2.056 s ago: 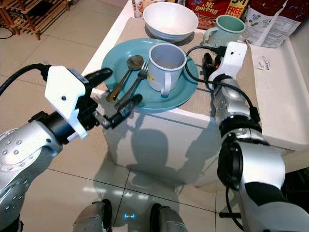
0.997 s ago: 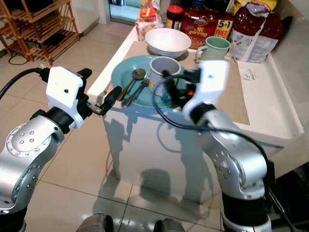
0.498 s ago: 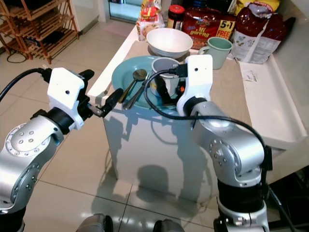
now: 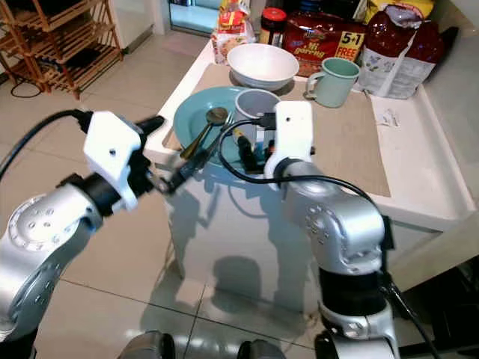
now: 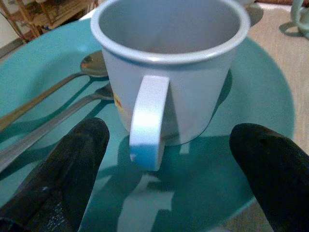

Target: Setting the table

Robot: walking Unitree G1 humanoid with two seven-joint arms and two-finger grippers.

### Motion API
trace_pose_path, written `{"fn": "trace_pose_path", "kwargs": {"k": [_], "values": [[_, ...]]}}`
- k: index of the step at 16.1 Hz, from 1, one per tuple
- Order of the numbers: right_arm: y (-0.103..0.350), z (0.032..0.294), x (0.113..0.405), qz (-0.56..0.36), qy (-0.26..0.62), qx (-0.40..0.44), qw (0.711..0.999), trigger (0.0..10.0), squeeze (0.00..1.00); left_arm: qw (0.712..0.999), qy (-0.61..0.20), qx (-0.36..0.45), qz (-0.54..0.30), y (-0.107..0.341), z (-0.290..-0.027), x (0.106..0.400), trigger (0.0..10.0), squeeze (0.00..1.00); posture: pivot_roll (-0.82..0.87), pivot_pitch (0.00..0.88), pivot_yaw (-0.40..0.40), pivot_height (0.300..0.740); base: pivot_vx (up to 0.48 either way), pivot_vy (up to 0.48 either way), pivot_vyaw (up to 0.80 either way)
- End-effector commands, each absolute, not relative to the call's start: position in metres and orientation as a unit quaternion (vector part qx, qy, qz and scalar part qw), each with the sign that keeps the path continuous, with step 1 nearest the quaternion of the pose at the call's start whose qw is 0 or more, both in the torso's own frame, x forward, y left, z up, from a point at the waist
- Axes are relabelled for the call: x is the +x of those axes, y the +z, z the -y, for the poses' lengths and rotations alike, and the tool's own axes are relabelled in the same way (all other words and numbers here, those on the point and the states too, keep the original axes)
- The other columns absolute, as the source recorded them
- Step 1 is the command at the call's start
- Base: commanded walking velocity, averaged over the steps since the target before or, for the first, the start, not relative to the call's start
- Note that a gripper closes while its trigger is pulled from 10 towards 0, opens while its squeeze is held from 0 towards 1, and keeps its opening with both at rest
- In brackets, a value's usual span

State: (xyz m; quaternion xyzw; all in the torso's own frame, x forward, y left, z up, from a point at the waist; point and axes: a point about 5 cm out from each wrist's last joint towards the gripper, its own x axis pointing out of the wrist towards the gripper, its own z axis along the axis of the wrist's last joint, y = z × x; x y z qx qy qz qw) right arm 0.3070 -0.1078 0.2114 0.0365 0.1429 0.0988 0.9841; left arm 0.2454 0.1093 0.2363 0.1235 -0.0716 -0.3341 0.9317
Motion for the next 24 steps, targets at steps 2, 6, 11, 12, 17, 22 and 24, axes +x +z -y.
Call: {"fn": "trace_pose_path", "kwargs": {"k": [2, 6, 11, 12, 17, 22, 24], "values": [[0.211, 0.110, 0.312, -0.148, 0.091, 0.037, 0.984, 10.0, 0.00, 0.916, -0.378, 0.120, 0.060, 0.234, -0.101, 0.235, 10.0, 0.00, 0.11, 0.063, -0.081, 0.740, 0.000, 0.000, 0.00], [0.209, 0.112, 0.316, -0.146, 0.084, 0.041, 0.985, 0.0, 0.00, 0.902, -0.414, 0.115, 0.031, 0.228, -0.097, 0.225, 10.0, 0.00, 0.12, 0.067, -0.085, 0.740, 0.000, 0.000, 0.00], [0.212, 0.110, 0.318, -0.131, 0.090, 0.048, 0.986, 0.0, 0.00, 0.899, -0.422, 0.118, 0.023, 0.227, -0.097, 0.223, 10.0, 0.00, 0.12, 0.069, -0.085, 0.740, 0.000, 0.000, 0.00], [0.213, 0.109, 0.318, -0.127, 0.092, 0.050, 0.986, 0.0, 0.00, 0.898, -0.424, 0.118, 0.020, 0.227, -0.097, 0.222, 10.0, 0.00, 0.12, 0.067, -0.085, 0.740, 0.000, 0.000, 0.00], [0.213, 0.110, 0.319, -0.124, 0.093, 0.050, 0.987, 0.0, 0.00, 0.896, -0.428, 0.118, 0.017, 0.226, -0.096, 0.222, 10.0, 0.00, 0.11, 0.063, -0.086, 0.740, 0.000, 0.000, 0.00], [0.214, 0.111, 0.320, -0.119, 0.088, 0.054, 0.987, 0.0, 0.00, 0.895, -0.430, 0.118, 0.017, 0.226, -0.095, 0.223, 10.0, 0.00, 0.11, 0.045, -0.077, 0.740, 0.000, 0.000, 0.00], [0.215, 0.112, 0.320, -0.115, 0.086, 0.055, 0.988, 0.0, 0.00, 0.899, -0.417, 0.131, 0.027, 0.226, -0.096, 0.226, 10.0, 0.00, 0.11, 0.035, -0.077, 0.740, 0.000, 0.000, 0.00]]}}
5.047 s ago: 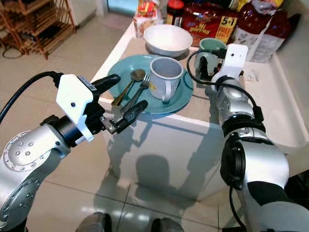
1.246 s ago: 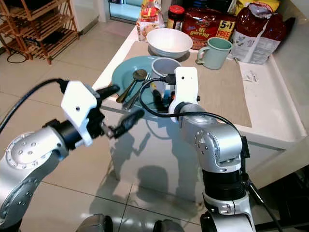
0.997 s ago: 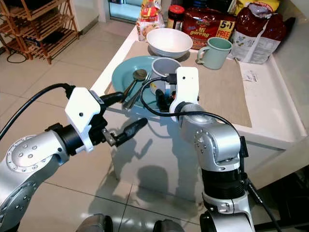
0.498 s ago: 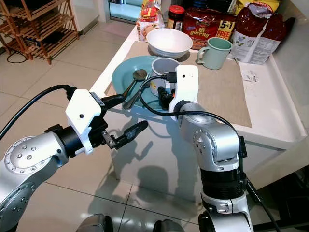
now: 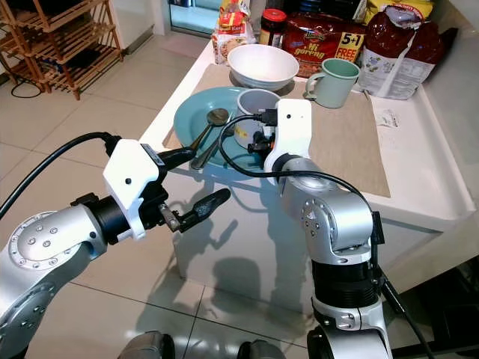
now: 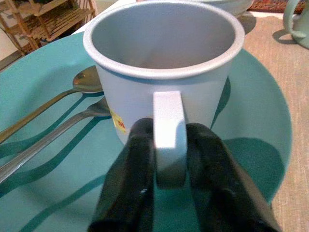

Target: Setting the table

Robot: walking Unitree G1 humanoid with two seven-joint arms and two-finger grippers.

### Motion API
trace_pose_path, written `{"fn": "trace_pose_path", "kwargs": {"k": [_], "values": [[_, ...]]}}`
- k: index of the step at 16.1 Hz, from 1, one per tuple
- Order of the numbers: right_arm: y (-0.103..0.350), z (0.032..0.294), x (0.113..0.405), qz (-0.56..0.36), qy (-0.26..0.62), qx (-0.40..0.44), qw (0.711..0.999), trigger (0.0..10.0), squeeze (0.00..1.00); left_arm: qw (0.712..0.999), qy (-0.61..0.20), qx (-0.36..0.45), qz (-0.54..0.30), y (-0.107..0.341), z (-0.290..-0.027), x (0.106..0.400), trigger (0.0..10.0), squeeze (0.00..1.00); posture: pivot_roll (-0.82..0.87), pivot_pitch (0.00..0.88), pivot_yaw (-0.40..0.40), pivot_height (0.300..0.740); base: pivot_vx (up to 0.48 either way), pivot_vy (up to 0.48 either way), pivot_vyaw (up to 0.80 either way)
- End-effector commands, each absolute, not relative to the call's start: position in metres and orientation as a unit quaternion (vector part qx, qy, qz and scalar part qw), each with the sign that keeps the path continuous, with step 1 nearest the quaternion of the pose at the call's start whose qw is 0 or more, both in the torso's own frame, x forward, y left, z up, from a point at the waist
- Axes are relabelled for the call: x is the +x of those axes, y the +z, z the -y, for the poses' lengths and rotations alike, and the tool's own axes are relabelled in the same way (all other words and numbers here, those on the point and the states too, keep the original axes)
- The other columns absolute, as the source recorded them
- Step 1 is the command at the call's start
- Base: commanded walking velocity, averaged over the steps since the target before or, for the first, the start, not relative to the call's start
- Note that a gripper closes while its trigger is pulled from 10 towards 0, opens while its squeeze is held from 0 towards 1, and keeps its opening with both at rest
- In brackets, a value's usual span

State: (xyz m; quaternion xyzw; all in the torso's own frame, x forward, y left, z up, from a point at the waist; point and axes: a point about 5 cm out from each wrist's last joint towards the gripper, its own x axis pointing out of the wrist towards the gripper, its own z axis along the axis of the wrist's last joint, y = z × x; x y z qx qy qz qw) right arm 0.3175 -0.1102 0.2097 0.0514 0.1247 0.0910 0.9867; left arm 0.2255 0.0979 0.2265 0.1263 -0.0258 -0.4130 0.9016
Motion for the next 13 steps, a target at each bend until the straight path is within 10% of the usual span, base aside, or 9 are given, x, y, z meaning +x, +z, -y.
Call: {"fn": "trace_pose_path", "kwargs": {"k": [1, 7, 10, 11, 12, 13], "values": [[0.216, 0.112, 0.321, -0.113, 0.086, 0.055, 0.988, 0.0, 0.00, 0.899, -0.415, 0.136, 0.027, 0.225, -0.097, 0.227, 10.0, 0.00, 0.11, 0.028, -0.076, 0.740, 0.000, 0.000, 0.00], [0.218, 0.114, 0.320, -0.098, 0.079, 0.064, 0.990, 0.0, 0.00, 0.900, -0.409, 0.144, 0.037, 0.225, -0.098, 0.229, 10.0, 0.00, 0.11, 0.007, -0.056, 0.740, 0.000, 0.000, 0.00], [0.260, 0.118, 0.303, 0.078, 0.099, 0.047, 0.991, 0.0, 0.00, 0.943, -0.304, 0.117, 0.068, 0.232, -0.111, 0.249, 10.0, 0.00, 0.10, 0.005, -0.069, 0.740, 0.000, 0.000, 0.00], [0.267, 0.120, 0.296, 0.121, 0.100, 0.027, 0.987, 3.7, 0.00, 0.952, -0.279, 0.107, 0.074, 0.232, -0.115, 0.252, 10.0, 0.00, 0.10, 0.004, -0.072, 0.740, 0.000, 0.000, 0.00], [0.270, 0.122, 0.287, 0.164, 0.098, 0.002, 0.982, 10.0, 0.00, 0.959, -0.251, 0.098, 0.083, 0.233, -0.119, 0.255, 10.0, 0.00, 0.10, 0.012, -0.075, 0.740, 0.000, 0.000, 0.00], [0.266, 0.125, 0.278, 0.182, 0.101, -0.006, 0.978, 10.0, 0.00, 0.961, -0.244, 0.099, 0.085, 0.231, -0.121, 0.254, 10.0, 0.00, 0.09, 0.017, -0.071, 0.740, 0.000, 0.000, 0.00]]}}
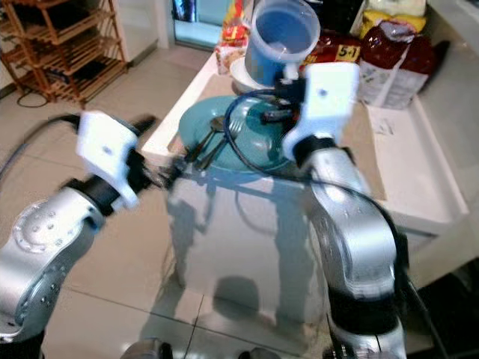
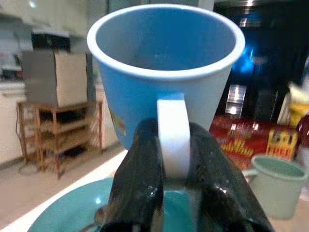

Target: Setting the table

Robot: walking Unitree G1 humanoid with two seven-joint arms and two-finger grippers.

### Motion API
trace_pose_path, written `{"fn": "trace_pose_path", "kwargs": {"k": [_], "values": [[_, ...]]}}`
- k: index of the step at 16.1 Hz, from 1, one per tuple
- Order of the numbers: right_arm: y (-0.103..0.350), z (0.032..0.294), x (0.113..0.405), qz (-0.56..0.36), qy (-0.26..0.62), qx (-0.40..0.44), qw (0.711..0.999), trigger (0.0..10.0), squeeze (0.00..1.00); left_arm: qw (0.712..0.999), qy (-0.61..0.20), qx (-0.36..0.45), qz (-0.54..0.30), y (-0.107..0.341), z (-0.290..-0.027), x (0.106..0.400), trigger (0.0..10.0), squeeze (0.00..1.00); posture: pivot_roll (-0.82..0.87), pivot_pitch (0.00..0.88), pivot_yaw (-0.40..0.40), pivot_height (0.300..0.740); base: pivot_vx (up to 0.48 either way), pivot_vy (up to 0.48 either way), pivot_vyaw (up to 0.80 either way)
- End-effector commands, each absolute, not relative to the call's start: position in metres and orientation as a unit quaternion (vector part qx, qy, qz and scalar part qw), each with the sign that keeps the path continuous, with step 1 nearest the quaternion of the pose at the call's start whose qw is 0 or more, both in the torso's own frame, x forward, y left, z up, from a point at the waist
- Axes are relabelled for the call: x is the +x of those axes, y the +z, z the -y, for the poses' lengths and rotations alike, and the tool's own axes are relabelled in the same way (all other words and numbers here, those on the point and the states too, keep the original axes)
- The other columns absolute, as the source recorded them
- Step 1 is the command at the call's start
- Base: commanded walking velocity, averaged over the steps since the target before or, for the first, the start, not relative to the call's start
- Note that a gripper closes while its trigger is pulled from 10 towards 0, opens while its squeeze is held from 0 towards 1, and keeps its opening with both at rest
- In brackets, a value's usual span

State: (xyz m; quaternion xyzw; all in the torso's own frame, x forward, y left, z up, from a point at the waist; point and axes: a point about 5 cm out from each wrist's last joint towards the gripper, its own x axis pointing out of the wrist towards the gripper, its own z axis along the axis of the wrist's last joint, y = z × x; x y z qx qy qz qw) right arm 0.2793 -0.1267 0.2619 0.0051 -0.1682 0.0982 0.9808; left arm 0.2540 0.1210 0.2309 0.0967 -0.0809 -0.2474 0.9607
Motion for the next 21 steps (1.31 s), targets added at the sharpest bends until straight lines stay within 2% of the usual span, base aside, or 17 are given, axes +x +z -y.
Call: {"fn": "trace_pose_path", "kwargs": {"k": [1, 5, 6, 9, 13, 18, 21], "values": [[0.258, 0.131, 0.267, 0.185, 0.108, -0.004, 0.977, 10.0, 0.00, 0.960, -0.247, 0.099, 0.083, 0.228, -0.119, 0.251, 10.0, 0.00, 0.08, 0.022, -0.067, 0.740, 0.000, 0.000, 0.00], [0.248, 0.146, 0.255, 0.188, 0.096, 0.015, 0.977, 10.0, 0.00, 0.963, -0.247, 0.077, 0.080, 0.225, -0.111, 0.254, 10.0, 0.00, 0.06, 0.038, -0.050, 0.740, -0.262, 0.000, 0.00], [0.247, 0.147, 0.254, 0.197, 0.089, 0.010, 0.976, 10.0, 0.00, 0.971, -0.220, 0.059, 0.073, 0.218, -0.114, 0.259, 10.0, 0.00, 0.04, 0.038, -0.051, 0.740, 0.000, 0.000, 0.00], [0.240, 0.148, 0.255, 0.187, 0.088, 0.015, 0.978, 10.0, 0.00, 0.978, -0.176, 0.075, 0.082, 0.215, -0.117, 0.264, 10.0, 0.00, 0.04, 0.055, -0.065, 0.740, 0.000, 0.000, 0.00], [0.218, 0.150, 0.256, 0.147, 0.088, 0.007, 0.985, 10.0, 0.00, 0.975, -0.179, 0.111, 0.067, 0.204, -0.113, 0.263, 10.0, 0.00, 0.05, 0.054, -0.068, 0.740, 0.000, -0.469, 0.00], [0.203, 0.159, 0.253, 0.142, 0.085, 0.005, 0.986, 10.0, 0.00, 0.980, -0.160, 0.107, 0.047, 0.189, -0.116, 0.267, 10.0, 0.00, 0.04, 0.064, -0.067, 0.740, 0.000, -0.480, 0.00], [0.187, 0.165, 0.244, 0.143, 0.087, -0.004, 0.986, 10.0, 0.00, 0.982, -0.148, 0.118, 0.025, 0.175, -0.131, 0.265, 10.0, 0.00, 0.03, 0.051, -0.066, 0.740, 0.000, -0.480, 0.00]]}}
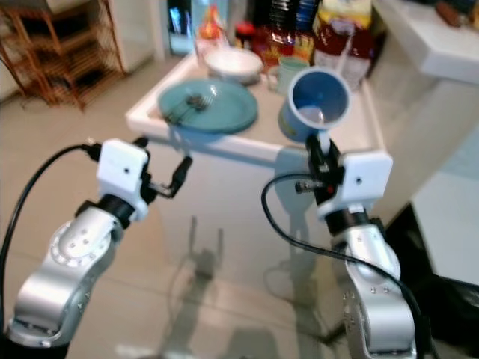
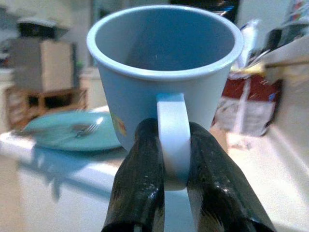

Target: Setting the table

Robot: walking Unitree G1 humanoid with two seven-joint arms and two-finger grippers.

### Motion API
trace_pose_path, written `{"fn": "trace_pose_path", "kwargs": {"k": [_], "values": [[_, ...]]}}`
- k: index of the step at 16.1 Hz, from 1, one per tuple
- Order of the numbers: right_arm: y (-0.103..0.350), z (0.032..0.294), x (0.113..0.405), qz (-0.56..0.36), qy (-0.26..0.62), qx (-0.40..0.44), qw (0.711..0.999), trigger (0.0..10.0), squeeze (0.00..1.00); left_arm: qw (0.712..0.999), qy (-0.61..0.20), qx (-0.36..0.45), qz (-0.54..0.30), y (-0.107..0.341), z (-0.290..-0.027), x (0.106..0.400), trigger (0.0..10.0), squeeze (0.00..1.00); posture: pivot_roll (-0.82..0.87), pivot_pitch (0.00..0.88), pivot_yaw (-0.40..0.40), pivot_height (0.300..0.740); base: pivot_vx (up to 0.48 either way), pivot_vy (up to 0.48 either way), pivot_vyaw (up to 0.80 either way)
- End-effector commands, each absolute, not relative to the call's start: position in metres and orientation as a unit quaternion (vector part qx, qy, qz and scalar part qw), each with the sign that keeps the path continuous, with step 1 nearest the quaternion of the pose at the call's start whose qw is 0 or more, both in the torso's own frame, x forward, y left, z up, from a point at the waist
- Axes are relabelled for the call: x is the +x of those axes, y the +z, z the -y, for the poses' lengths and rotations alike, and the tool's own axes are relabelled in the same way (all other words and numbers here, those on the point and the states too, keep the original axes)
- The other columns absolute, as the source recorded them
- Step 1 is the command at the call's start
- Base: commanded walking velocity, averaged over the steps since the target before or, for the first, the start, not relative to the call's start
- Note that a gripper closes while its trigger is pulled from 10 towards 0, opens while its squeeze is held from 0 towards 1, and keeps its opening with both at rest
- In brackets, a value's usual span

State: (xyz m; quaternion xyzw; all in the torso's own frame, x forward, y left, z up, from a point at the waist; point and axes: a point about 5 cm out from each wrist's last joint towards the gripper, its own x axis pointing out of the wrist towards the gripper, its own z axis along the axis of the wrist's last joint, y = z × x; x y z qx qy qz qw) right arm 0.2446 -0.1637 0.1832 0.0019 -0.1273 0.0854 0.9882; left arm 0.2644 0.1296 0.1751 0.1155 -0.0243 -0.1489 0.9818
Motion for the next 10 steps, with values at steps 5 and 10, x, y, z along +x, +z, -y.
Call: {"fn": "trace_pose_path", "kwargs": {"k": [5, 10], "values": [[0.176, 0.165, 0.249, 0.119, 0.083, 0.013, 0.989, 10.0, 0.00, 0.977, -0.158, 0.138, 0.036, 0.176, -0.120, 0.272, 10.0, 0.00, 0.04, 0.061, -0.067, 0.740, 0.000, -0.480, 0.00], [0.168, 0.167, 0.251, 0.096, 0.043, 0.030, 0.994, 10.0, 0.00, 0.980, -0.154, 0.115, 0.048, 0.183, -0.121, 0.284, 10.0, 0.00, 0.02, 0.054, -0.029, 0.740, 0.000, -0.480, 0.00]]}}
